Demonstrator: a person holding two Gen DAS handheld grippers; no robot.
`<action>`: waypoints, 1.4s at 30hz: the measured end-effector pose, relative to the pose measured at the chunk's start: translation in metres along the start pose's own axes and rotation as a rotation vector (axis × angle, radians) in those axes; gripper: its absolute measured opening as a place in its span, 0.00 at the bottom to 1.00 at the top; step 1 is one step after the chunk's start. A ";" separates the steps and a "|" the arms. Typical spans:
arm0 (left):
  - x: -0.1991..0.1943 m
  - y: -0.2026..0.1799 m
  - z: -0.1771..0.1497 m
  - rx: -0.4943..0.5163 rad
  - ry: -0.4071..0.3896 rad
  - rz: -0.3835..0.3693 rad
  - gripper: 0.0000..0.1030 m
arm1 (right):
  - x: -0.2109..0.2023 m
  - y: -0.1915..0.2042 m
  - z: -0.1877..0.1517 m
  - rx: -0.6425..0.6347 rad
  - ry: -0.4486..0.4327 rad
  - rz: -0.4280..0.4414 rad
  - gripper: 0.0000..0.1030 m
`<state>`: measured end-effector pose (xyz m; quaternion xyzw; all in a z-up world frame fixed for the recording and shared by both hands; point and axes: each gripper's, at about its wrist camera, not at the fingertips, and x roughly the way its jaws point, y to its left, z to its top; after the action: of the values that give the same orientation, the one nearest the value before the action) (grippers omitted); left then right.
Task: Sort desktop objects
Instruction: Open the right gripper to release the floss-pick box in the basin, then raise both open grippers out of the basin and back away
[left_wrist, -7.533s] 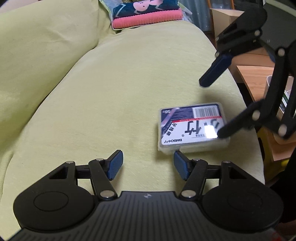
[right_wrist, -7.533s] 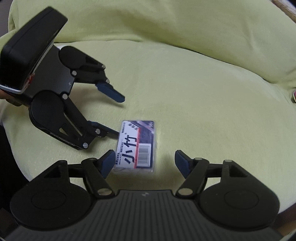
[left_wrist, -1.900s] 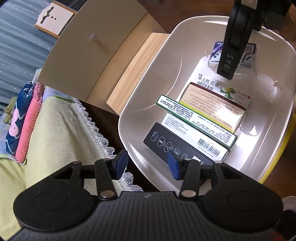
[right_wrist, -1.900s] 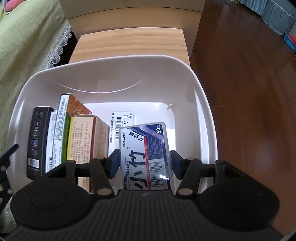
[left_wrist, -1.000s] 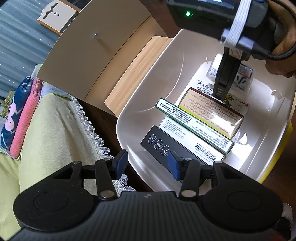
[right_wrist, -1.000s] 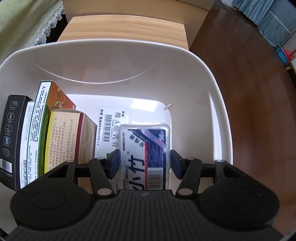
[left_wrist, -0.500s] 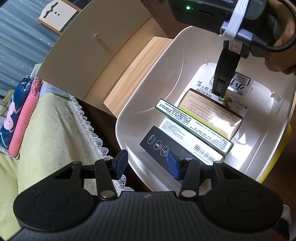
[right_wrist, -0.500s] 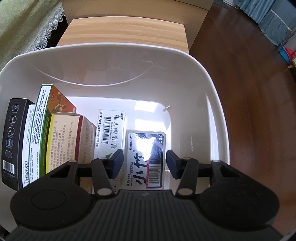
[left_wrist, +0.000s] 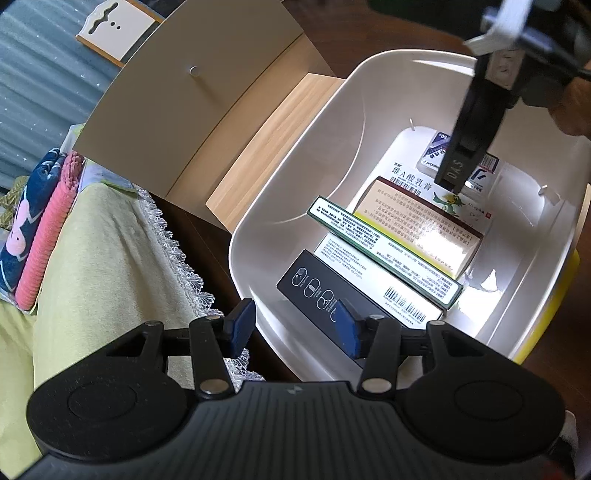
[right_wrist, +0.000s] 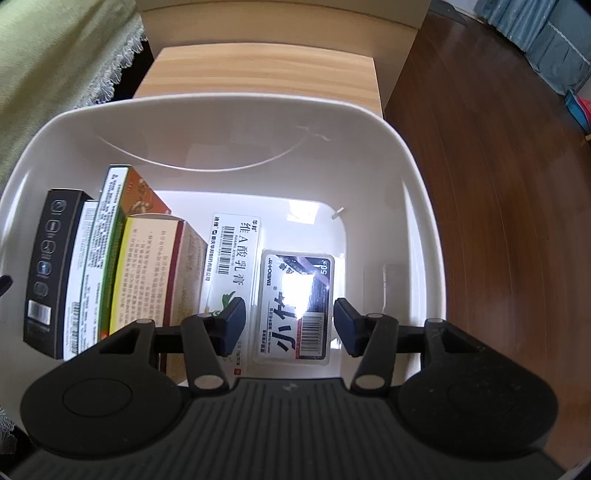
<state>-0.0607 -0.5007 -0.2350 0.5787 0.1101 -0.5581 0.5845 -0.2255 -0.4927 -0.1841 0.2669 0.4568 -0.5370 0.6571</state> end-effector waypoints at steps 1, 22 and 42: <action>0.000 0.000 0.000 -0.002 0.000 0.000 0.52 | -0.003 0.000 -0.001 -0.003 -0.005 0.002 0.49; -0.025 0.027 -0.005 -0.304 -0.051 -0.137 0.74 | -0.065 -0.016 -0.010 0.068 -0.100 0.109 0.66; -0.100 0.063 -0.010 -0.586 0.042 -0.154 0.87 | -0.134 -0.022 -0.018 0.063 -0.137 0.170 0.92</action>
<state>-0.0416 -0.4586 -0.1257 0.3868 0.3217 -0.5331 0.6802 -0.2524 -0.4220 -0.0700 0.2881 0.3694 -0.5103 0.7212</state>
